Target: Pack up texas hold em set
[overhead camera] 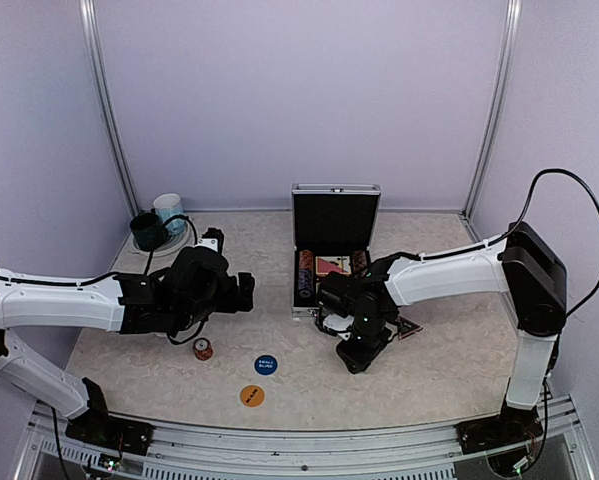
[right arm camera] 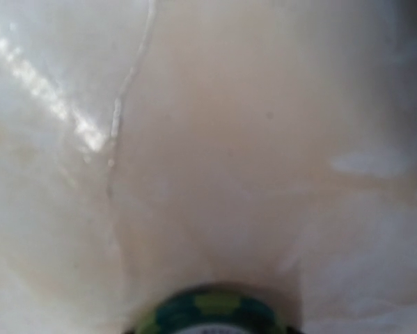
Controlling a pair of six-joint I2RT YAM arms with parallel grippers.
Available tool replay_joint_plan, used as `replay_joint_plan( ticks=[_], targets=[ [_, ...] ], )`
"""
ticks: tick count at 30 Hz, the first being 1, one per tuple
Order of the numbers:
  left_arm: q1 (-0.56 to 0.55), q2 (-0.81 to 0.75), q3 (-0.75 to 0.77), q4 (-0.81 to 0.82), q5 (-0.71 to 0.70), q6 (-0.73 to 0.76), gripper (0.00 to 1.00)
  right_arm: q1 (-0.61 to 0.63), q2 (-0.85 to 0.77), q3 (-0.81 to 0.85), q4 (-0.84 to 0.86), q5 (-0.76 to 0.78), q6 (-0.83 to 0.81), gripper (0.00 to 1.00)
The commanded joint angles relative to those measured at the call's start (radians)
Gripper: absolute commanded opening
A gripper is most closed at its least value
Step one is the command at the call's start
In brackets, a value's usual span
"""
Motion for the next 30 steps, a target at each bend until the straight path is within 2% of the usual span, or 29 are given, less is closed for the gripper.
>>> replay_joint_plan(
  ticks=[1,13,22,30],
  targets=[
    [-0.003,0.025,-0.003,0.027,0.053,-0.011,0.99,0.012,-0.037,0.017,0.035,0.048,-0.018,0.35],
    [0.002,0.124,0.039,0.054,0.299,-0.016,0.99,0.025,-0.098,0.038,0.042,0.102,-0.027,0.35],
    [0.046,0.226,0.083,0.196,0.703,-0.022,0.99,0.041,-0.156,0.036,0.044,0.125,-0.043,0.34],
    [0.07,0.327,0.115,0.335,0.983,-0.064,0.99,0.087,-0.191,0.038,0.064,0.159,-0.057,0.34]
  ],
)
